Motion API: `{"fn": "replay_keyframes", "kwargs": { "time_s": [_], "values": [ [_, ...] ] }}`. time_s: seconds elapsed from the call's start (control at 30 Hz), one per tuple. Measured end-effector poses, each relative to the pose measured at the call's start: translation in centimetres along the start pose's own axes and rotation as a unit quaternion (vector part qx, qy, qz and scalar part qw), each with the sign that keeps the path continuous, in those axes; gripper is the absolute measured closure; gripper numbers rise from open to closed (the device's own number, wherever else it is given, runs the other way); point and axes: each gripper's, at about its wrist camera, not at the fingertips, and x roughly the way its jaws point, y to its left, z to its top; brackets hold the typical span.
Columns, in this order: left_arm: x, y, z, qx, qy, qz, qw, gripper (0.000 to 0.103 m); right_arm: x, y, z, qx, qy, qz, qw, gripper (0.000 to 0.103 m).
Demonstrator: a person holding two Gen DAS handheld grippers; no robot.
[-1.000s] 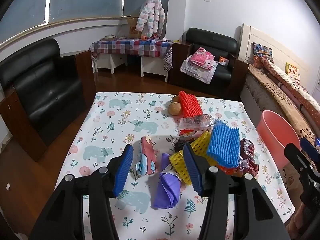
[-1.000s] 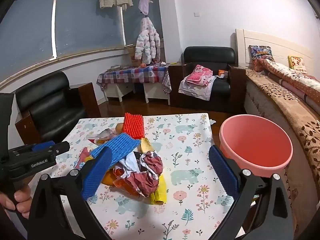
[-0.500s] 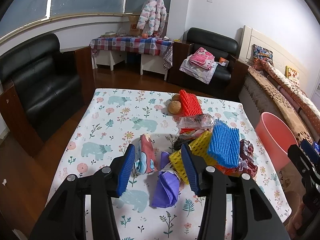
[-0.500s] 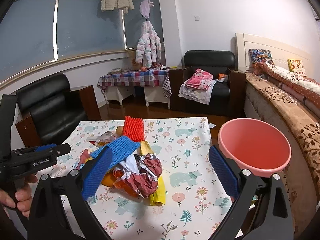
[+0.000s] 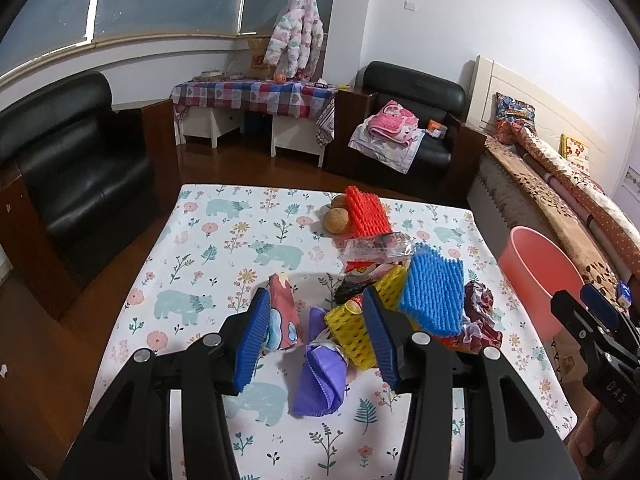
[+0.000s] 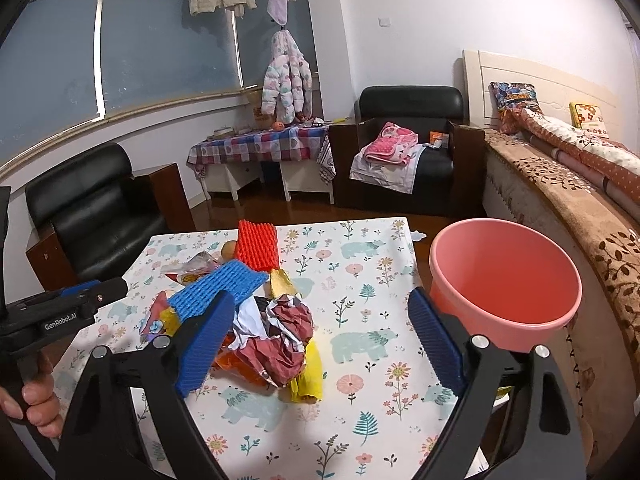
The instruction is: Collect trash
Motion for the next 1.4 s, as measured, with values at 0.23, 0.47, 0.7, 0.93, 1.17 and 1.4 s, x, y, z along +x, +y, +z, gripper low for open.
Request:
{"fn": "replay_keyframes", "kwargs": {
  "time_s": [0.23, 0.47, 0.7, 0.93, 1.17, 1.4],
  "values": [
    [0.0, 0.9, -0.1, 0.001, -0.003, -0.013, 0.9999, 0.055, 0.0, 0.2, -0.1, -0.005, -0.002, 0.006, 1.000, 0.017],
    [0.0, 0.6, -0.1, 0.004, 0.001, -0.014, 0.9999, 0.055, -0.1, 0.2, -0.2, -0.003, 0.000, 0.011, 1.000, 0.023],
    [-0.1, 0.6, -0.3, 0.007, 0.002, -0.011, 0.9999, 0.055, -0.1, 0.0, -0.4, -0.005, 0.002, 0.015, 1.000, 0.026],
    [0.2, 1.1, -0.2, 0.002, 0.008, -0.010, 0.9999, 0.055, 0.0, 0.0, -0.6, -0.004, 0.003, 0.015, 1.000, 0.026],
    [0.5, 0.9, -0.3, 0.004, 0.012, -0.008, 0.9999, 0.054, 0.1, 0.1, -0.8, -0.005, 0.005, 0.016, 1.000, 0.026],
    [0.6, 0.8, -0.4, 0.004, 0.013, -0.008, 0.9999, 0.052, 0.3, 0.1, -0.9, -0.004, 0.007, 0.016, 1.000, 0.026]
  ]
}}
